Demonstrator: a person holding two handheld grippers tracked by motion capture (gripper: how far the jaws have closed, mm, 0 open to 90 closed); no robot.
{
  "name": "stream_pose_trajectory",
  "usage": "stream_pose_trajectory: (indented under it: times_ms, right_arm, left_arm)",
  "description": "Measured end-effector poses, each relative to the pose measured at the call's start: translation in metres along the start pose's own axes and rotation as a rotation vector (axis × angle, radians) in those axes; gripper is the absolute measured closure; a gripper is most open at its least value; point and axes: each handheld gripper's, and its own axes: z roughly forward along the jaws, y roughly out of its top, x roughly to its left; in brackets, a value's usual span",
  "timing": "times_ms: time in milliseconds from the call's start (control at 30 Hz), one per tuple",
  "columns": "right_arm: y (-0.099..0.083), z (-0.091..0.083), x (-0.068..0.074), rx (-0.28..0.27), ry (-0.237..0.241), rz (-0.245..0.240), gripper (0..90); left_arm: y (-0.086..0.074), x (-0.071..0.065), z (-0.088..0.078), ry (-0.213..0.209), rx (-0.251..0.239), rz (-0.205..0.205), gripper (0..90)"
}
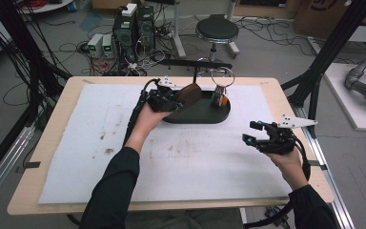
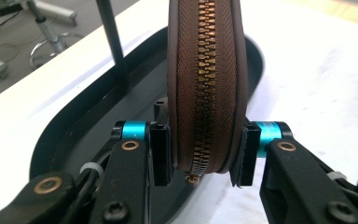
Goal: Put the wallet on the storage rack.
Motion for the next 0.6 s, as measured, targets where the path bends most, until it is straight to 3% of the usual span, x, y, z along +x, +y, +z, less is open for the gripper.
stream_pose_trajectory:
  times_ms: [300, 600]
  right_arm:
    - [0.0, 0.001, -0.001, 0.007, 0.007, 0.003, 29.4]
    - [0.0, 0.002, -0.001, 0.011, 0.007, 0.009, 28.9]
  left_arm:
    - [-0.002, 0.008, 0.021, 0.019, 0.055, -0.008, 66.3]
    - [-0.009, 0.011, 0.042, 0.02, 0.078, -0.03, 66.2]
